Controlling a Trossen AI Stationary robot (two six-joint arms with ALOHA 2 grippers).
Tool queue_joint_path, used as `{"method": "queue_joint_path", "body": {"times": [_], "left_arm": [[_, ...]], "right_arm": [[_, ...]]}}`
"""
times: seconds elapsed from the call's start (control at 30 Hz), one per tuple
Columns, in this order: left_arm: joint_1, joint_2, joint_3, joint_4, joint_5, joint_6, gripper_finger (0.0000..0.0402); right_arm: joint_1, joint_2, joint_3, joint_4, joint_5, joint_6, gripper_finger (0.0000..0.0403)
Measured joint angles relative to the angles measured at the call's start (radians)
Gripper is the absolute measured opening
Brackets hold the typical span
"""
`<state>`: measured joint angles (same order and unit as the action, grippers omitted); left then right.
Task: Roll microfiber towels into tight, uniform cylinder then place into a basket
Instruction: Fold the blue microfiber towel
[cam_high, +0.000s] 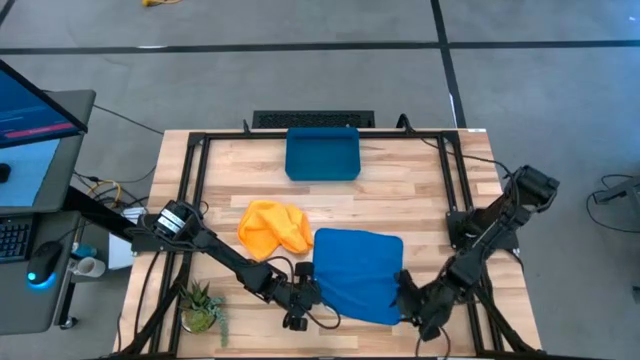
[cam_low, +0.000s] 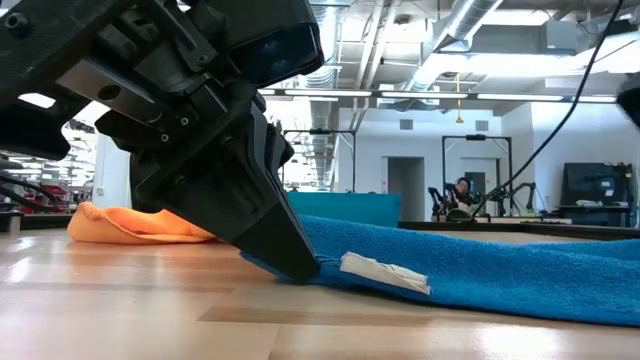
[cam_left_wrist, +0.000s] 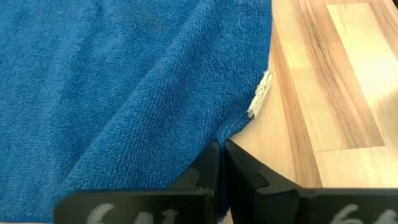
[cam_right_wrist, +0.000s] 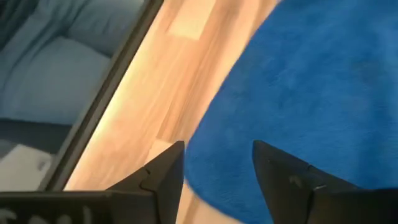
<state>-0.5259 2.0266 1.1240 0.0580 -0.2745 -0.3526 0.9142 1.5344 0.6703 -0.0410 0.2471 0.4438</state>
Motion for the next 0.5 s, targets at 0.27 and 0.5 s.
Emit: {"method": "queue_joint_path", "body": {"times": [0.27, 0.5], "left_arm": [[0.0, 0.0, 0.0, 0.001, 0.0, -0.003, 0.0002], [0.0, 0.0, 0.0, -0.007, 0.0, 0.0, 0.0002]], "right_arm": [[0.036, 0.18, 0.091, -0.013, 0.014, -0.008, 0.0209], [0.034, 0.263, 0.175, -0.128, 0.024, 0.007, 0.0192]]}}
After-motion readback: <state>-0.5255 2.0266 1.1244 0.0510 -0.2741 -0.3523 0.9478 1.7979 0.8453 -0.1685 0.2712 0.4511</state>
